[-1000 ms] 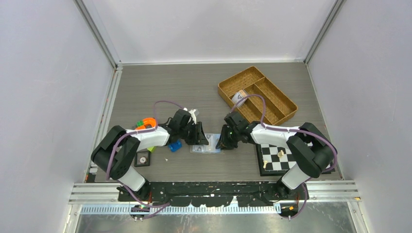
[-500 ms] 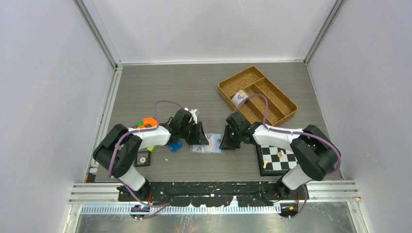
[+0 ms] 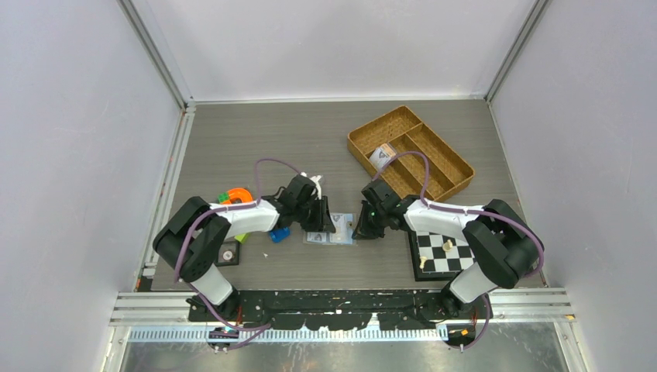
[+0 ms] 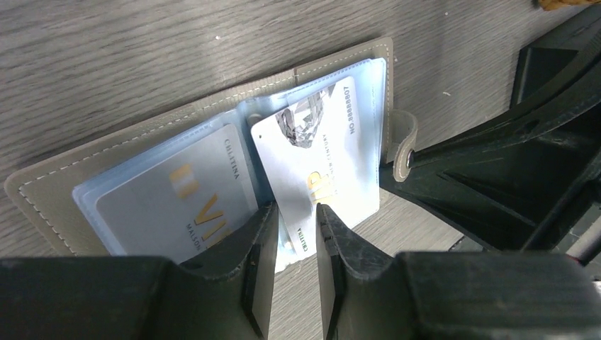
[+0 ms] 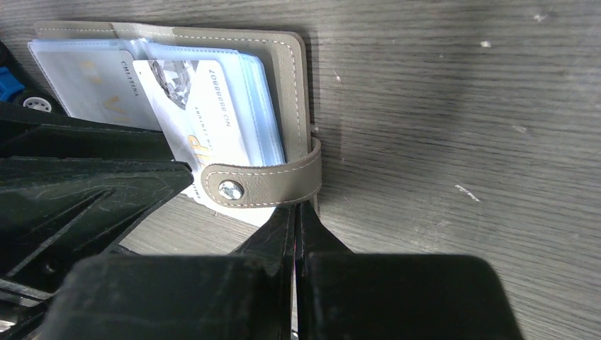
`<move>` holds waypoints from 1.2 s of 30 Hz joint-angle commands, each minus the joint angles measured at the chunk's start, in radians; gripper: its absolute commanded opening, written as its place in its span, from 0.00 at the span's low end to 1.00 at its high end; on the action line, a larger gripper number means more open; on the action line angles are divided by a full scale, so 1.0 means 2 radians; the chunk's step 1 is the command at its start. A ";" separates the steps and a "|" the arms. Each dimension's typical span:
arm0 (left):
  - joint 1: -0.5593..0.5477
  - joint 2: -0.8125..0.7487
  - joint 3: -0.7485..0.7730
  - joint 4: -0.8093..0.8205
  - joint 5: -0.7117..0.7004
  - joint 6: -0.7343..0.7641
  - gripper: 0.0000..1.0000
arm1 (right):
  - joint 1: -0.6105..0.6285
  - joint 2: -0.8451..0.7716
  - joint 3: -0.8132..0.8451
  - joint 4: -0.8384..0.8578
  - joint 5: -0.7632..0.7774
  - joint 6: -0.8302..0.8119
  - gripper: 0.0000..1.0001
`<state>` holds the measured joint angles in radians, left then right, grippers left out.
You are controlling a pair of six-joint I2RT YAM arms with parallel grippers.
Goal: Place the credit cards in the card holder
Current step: Insert the credit card into the card holder.
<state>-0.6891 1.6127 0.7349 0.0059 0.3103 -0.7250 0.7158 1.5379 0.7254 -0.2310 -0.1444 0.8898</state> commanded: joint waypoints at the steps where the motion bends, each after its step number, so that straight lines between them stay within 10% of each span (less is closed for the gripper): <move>1: -0.023 0.013 0.019 -0.067 -0.052 0.009 0.28 | 0.000 0.009 -0.013 -0.003 0.017 -0.005 0.01; 27: -0.067 0.009 0.053 -0.043 -0.044 0.048 0.28 | 0.000 -0.004 -0.018 -0.006 0.025 -0.003 0.00; 36: -0.066 -0.080 0.093 -0.171 -0.097 0.072 0.51 | 0.000 -0.067 0.007 -0.042 0.014 0.000 0.32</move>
<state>-0.8181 1.5536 0.8574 -0.2058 0.1772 -0.6174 0.7113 1.4857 0.7128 -0.2722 -0.1360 0.8902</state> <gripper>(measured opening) 0.478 0.278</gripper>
